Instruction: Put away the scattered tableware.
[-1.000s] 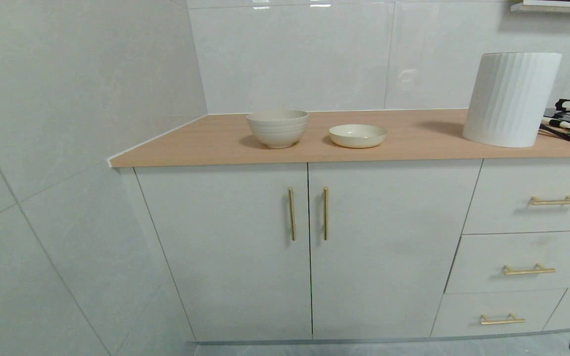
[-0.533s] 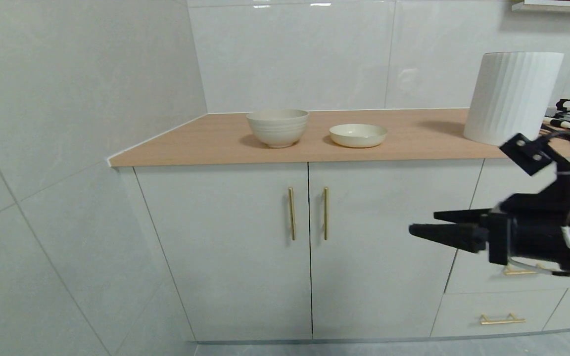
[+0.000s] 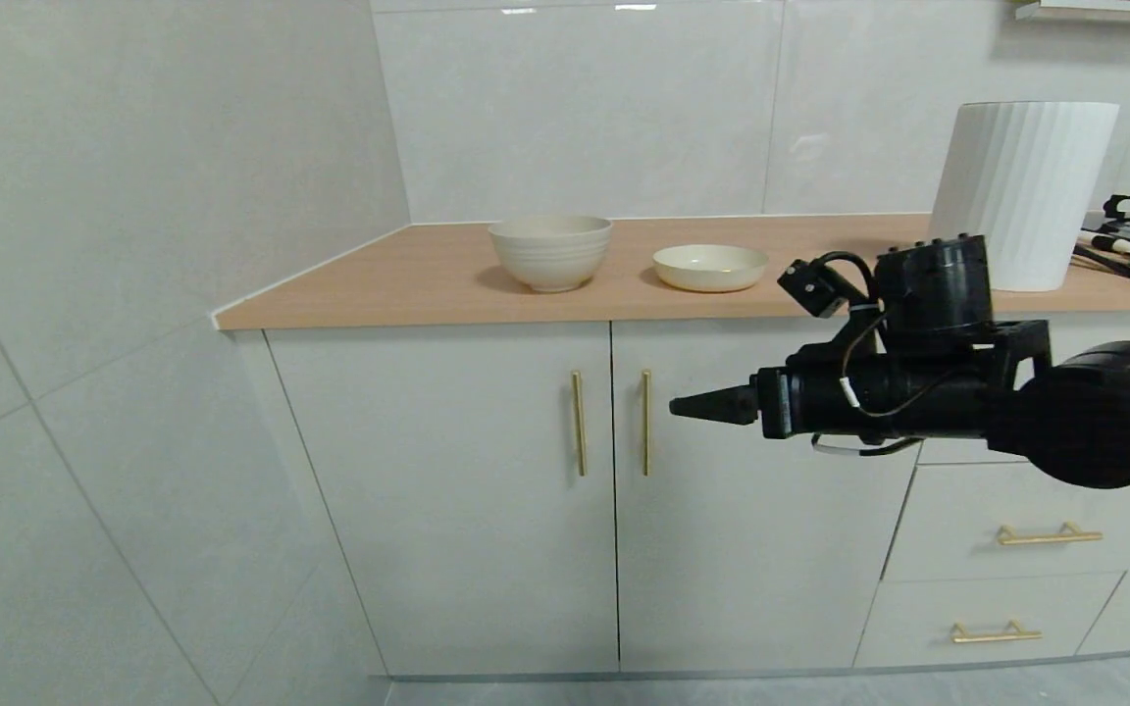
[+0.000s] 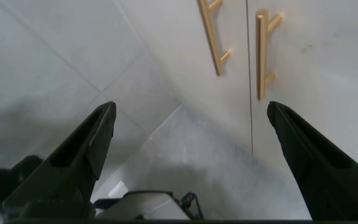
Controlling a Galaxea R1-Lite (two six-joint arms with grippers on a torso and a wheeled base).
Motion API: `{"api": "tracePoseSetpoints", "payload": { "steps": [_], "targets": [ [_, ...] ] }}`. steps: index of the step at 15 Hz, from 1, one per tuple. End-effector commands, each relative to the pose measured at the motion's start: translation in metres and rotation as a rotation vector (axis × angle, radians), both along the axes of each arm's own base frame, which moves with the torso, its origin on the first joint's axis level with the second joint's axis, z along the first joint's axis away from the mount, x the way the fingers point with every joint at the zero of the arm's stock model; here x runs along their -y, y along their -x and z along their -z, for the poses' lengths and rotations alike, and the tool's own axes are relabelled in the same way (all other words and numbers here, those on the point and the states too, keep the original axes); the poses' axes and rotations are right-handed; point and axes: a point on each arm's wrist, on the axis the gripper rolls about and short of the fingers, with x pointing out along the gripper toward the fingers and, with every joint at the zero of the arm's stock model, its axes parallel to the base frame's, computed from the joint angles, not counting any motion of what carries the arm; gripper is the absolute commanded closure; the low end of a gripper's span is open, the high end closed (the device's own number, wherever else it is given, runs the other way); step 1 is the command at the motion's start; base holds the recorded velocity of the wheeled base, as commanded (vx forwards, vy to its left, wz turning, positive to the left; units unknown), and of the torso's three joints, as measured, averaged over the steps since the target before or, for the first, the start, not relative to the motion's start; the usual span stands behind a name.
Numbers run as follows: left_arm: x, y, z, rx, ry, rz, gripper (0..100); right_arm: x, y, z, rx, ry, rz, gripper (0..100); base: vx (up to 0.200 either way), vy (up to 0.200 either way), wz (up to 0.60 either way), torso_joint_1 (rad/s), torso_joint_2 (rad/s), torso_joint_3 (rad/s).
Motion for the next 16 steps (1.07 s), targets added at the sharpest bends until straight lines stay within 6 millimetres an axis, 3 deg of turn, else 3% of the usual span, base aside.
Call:
{"api": "tracePoseSetpoints", "payload": {
  "steps": [1, 3, 11, 16],
  "targets": [
    [0.000, 0.000, 0.000, -0.002, 0.000, -0.001, 0, -0.024, -0.031, 0.025, -0.031, 0.016, -0.018, 0, 0.000, 0.000, 0.00, 0.000, 0.00, 0.000],
    [0.000, 0.000, 0.000, 0.000, 0.000, -0.001, 0, -0.033, -0.044, 0.039, -0.046, 0.024, -0.019, 0, 0.000, 0.000, 0.00, 0.000, 0.00, 0.000],
    [0.000, 0.000, 0.000, 0.000, 0.000, -0.001, 0, -0.050, -0.068, 0.081, -0.048, -0.018, -0.002, 0, 0.000, 0.000, 0.00, 0.000, 0.00, 0.000],
    [0.000, 0.000, 0.000, -0.002, 0.000, 0.001, 0, -0.060, -0.085, 0.091, -0.043, -0.085, 0.067, 0, 0.000, 0.000, 0.00, 0.000, 0.00, 0.000]
  ]
}}
